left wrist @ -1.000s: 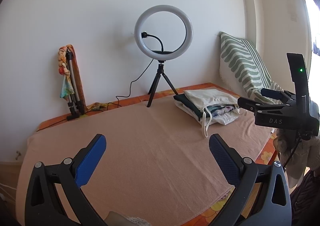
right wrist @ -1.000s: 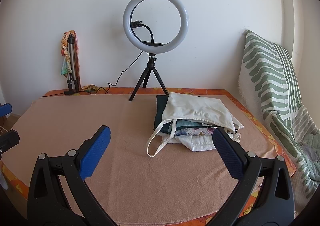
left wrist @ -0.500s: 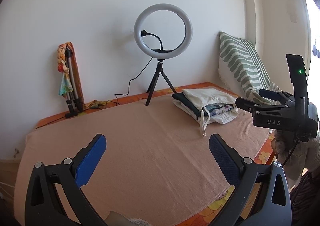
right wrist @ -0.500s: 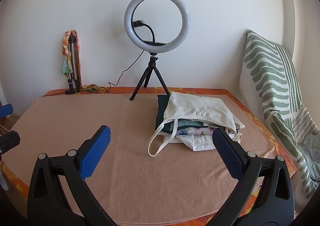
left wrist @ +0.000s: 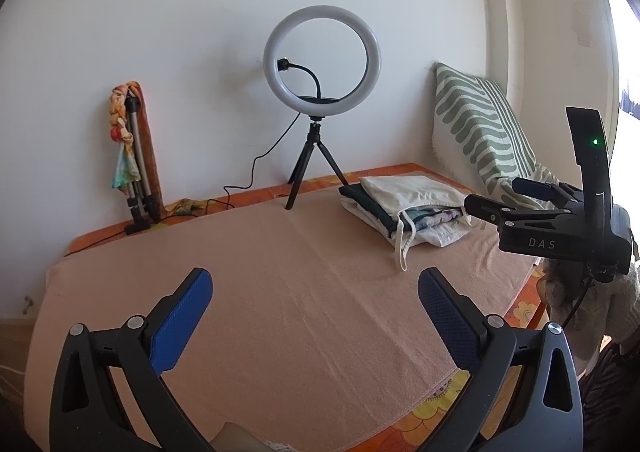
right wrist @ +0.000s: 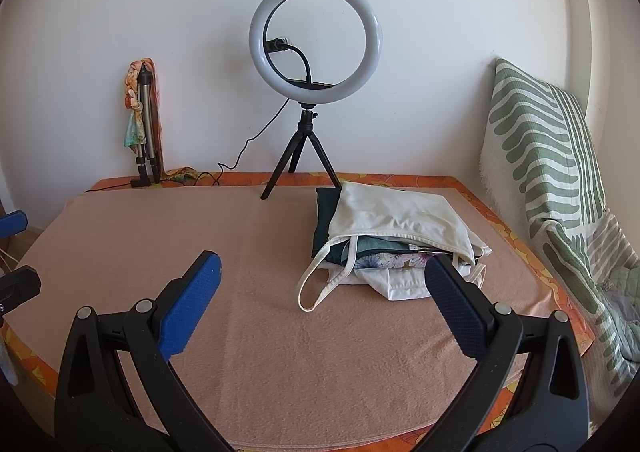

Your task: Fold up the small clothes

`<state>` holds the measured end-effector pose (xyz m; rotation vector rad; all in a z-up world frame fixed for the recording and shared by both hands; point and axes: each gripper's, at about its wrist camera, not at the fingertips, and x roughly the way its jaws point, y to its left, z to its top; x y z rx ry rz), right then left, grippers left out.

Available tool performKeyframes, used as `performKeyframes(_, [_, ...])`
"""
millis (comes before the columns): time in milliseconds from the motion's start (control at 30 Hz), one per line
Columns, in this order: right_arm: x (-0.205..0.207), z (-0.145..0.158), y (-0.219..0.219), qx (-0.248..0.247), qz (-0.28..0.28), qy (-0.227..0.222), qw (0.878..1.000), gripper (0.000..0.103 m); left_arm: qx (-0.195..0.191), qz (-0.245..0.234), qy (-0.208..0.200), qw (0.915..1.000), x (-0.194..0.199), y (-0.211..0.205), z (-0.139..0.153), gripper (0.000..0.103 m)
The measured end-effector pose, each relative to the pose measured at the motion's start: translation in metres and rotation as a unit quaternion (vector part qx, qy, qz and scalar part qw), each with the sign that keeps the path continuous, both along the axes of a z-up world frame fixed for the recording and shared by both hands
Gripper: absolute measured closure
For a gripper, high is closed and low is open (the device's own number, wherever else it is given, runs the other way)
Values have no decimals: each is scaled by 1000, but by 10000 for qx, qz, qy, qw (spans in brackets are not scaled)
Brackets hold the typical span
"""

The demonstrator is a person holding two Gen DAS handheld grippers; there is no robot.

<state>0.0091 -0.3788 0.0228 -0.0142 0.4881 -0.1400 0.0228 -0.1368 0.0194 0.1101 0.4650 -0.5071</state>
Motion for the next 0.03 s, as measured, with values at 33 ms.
performKeyframes(33, [0,-1,0,1,-2,13,10000,0,-17,30,36,10000,1,1,-1,1])
